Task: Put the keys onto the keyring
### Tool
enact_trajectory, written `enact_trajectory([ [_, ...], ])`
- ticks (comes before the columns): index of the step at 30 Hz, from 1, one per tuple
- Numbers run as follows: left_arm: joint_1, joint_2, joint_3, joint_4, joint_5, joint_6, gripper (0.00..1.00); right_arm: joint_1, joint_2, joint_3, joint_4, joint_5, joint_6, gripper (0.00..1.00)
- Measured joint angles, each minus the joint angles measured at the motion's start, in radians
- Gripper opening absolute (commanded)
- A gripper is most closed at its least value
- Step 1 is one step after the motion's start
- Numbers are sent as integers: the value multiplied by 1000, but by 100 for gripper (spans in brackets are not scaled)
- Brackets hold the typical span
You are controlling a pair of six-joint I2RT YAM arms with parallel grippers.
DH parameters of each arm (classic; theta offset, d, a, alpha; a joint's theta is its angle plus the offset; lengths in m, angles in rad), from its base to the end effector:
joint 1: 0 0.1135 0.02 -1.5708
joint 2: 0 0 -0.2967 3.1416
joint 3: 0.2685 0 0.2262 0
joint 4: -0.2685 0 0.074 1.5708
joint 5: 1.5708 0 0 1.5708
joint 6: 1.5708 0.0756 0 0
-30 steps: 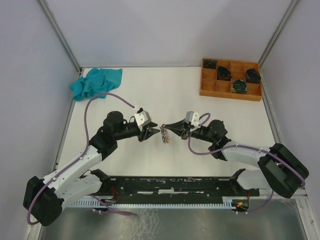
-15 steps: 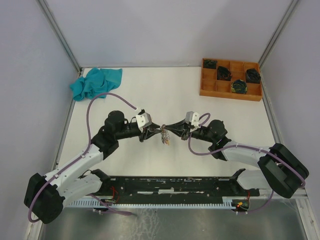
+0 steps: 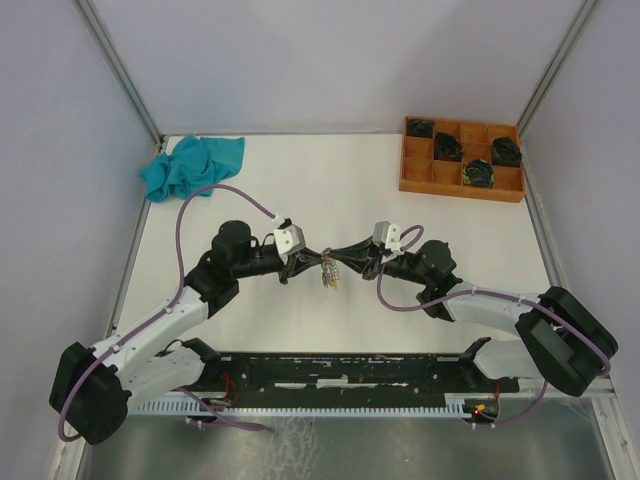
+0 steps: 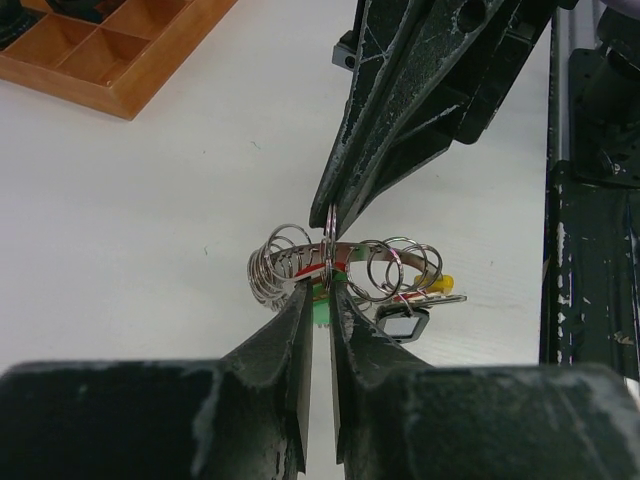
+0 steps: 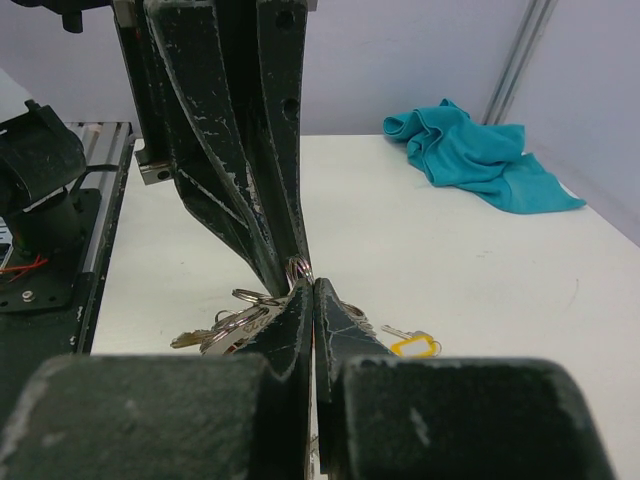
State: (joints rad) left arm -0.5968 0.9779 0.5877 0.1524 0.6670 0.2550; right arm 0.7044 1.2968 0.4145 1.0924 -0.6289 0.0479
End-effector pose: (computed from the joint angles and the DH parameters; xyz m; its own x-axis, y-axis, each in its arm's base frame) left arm 0.1461 -0.1558 0.3007 0.0483 0.2068 -0.9772 0.9576 0.2685 0.1041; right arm 0.1669 0.2002 0.2970 0.1127 0.1466 -0.9828 -0.9686 0.2369 -0.0757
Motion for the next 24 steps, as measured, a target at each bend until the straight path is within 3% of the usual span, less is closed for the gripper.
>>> enact_trajectory([
  [7, 0, 4, 0, 0, 13, 0, 13, 0, 8, 1, 14, -5, 16, 1],
  [18, 0, 2, 0, 6, 16, 0, 17, 0, 27, 5, 15, -21, 29, 1],
  [24, -1, 1, 0, 15, 16, -1, 3, 0, 27, 8, 22, -22, 37, 0],
])
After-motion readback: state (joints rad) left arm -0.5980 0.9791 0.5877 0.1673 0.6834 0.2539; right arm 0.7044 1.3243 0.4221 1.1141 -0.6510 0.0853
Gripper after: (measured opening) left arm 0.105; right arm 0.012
